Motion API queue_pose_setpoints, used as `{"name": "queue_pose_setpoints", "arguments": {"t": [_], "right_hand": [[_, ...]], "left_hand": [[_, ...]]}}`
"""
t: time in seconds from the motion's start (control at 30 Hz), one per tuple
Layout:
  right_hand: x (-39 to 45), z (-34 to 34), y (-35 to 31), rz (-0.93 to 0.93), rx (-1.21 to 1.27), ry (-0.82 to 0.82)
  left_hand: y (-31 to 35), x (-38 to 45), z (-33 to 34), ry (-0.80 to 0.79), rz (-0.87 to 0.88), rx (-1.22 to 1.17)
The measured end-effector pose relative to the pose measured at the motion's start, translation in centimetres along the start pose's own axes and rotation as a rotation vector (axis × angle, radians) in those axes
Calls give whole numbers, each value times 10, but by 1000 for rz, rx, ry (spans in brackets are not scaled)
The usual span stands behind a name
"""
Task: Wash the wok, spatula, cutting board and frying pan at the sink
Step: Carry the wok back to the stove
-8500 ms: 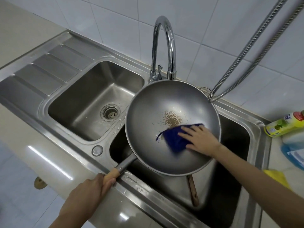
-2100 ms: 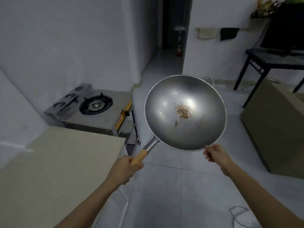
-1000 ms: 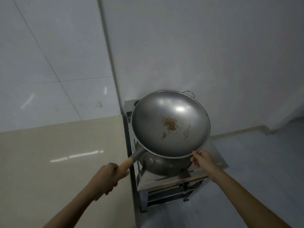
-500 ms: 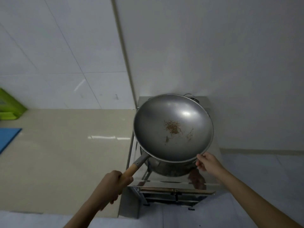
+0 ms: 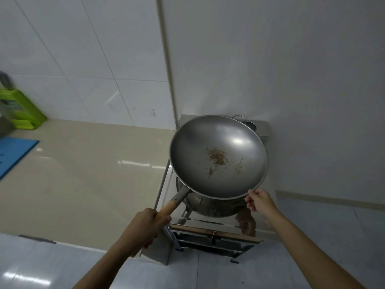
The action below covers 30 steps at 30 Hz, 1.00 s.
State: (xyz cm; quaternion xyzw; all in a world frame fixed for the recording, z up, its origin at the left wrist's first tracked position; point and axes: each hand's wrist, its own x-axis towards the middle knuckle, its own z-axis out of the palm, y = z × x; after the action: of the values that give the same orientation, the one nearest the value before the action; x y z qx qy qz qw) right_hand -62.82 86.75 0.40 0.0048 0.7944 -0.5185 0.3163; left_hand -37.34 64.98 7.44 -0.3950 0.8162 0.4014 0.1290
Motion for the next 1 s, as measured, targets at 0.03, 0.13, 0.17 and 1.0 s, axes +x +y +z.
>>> {"name": "queue_pose_setpoints", "arguments": {"t": [0.03,0.13,0.17,1.0], "right_hand": [[1,0,0,8,10,7],[2,-1,-2,23,44,30],[3,0,-2,33,53,23],[5,-21,-8,-4,141,216]], "left_hand": [[2,-1,2,2,-2,-6],[6,-2,6,-6,0,-26],[7,-2,6,-12,-2,-36],[23,2,51,-358,35,-311]]}}
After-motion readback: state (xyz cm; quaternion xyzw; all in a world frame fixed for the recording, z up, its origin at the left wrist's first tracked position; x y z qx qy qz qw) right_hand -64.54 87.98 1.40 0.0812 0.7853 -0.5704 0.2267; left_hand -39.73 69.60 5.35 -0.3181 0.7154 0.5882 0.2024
